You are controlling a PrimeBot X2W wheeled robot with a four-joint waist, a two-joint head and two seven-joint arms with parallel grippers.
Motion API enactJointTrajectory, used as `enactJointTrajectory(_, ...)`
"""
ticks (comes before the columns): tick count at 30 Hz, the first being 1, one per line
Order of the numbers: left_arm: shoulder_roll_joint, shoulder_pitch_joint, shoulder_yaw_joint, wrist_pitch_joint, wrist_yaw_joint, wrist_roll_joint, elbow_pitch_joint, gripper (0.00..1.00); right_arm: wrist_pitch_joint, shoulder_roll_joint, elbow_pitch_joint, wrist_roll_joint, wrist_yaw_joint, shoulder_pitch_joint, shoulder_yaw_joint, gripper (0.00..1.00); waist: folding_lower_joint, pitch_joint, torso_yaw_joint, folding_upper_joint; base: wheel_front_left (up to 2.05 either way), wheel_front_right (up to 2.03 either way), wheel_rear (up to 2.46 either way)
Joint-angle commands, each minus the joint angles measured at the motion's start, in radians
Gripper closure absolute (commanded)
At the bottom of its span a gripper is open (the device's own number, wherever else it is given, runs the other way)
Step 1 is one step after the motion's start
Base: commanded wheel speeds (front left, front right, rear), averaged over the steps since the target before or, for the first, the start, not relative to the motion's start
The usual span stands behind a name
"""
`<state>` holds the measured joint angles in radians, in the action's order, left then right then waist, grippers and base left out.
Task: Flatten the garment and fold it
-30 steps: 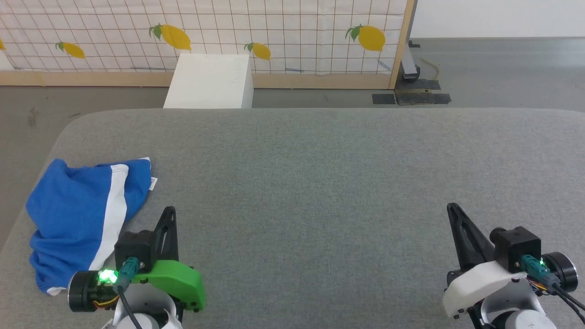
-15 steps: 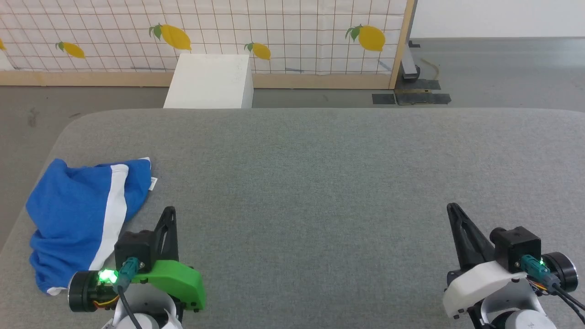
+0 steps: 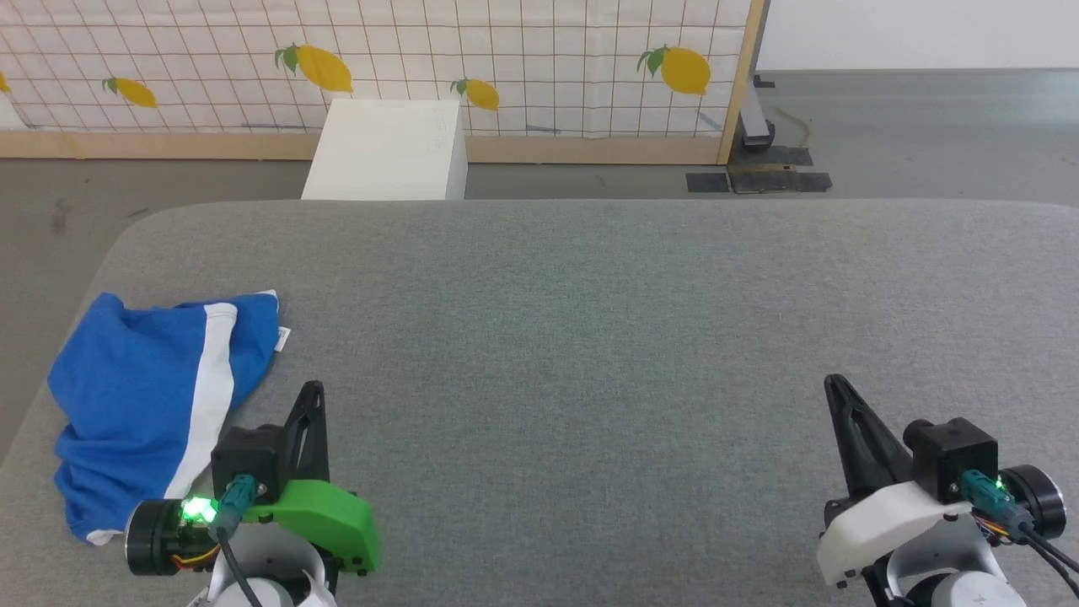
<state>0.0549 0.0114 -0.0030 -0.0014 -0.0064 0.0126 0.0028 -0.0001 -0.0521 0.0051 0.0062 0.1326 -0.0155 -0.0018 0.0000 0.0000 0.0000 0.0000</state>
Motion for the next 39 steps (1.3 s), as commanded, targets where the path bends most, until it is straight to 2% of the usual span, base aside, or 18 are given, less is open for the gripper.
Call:
enactJointTrajectory(1, -0.005, -0.011, 0.003, 0.001, 0.006, -0.013, -0.003, 1.0, 0.0, 0.002, -0.005, -0.006, -0.002, 0.015, 0.002, 1.0, 0.0, 0.0, 0.0, 0.0, 0.0, 0.0, 0.0)
enactJointTrajectory(9, -0.005, -0.011, 0.003, 0.001, 0.006, -0.013, -0.003, 1.0, 0.0, 0.002, -0.005, -0.006, -0.002, 0.015, 0.002, 1.0, 0.0, 0.0, 0.0, 0.0, 0.0, 0.0, 0.0)
enactJointTrajectory(10, 0.0, 0.0, 0.0, 0.0, 0.0, 0.0, 0.0, 0.0, 0.0, 0.0, 0.0, 0.0, 0.0, 0.0, 0.0, 0.0, 0.0, 0.0, 0.0, 0.0, 0.0, 0.0, 0.0)
enactJointTrajectory(11, 0.0, 0.0, -0.001, 0.0, 0.0, 0.002, 0.0, 0.0, 0.0, 0.0, 0.001, 0.0, 0.0, 0.0, 0.0, 0.0, 0.0, 0.0, 0.0, 0.0, 0.0, 0.0, 0.0)
enactJointTrajectory(12, 0.0, 0.0, -0.002, 0.0, 0.0, 0.002, 0.0, 1.0, 0.0, 0.0, 0.001, 0.001, 0.0, 0.0, 0.0, 1.0, 0.0, 0.0, 0.0, 0.0, 0.0, 0.0, 0.0)
enactJointTrajectory(13, 0.0, 0.0, -0.003, 0.0, 0.0, 0.004, 0.0, 0.0, 0.0, 0.0, 0.001, 0.001, 0.0, 0.0, 0.0, 0.0, 0.0, 0.0, 0.0, 0.0, 0.0, 0.0, 0.0)
enactJointTrajectory(26, 0.0, 0.016, -0.026, -0.022, 0.013, 0.019, 0.031, 0.0, -0.018, 0.0, 0.016, 0.006, 0.0, 0.008, -0.007, 0.0, 0.0, 0.0, 0.016, 0.0, 0.0, 0.0, 0.0)
enactJointTrajectory(39, 0.007, 0.033, -0.044, -0.05, 0.029, 0.038, 0.067, 0.0, -0.035, 0.0, 0.031, 0.012, 0.0, 0.015, -0.014, 0.0, 0.0, 0.001, 0.092, 0.0, 0.0, 0.0, 0.0)
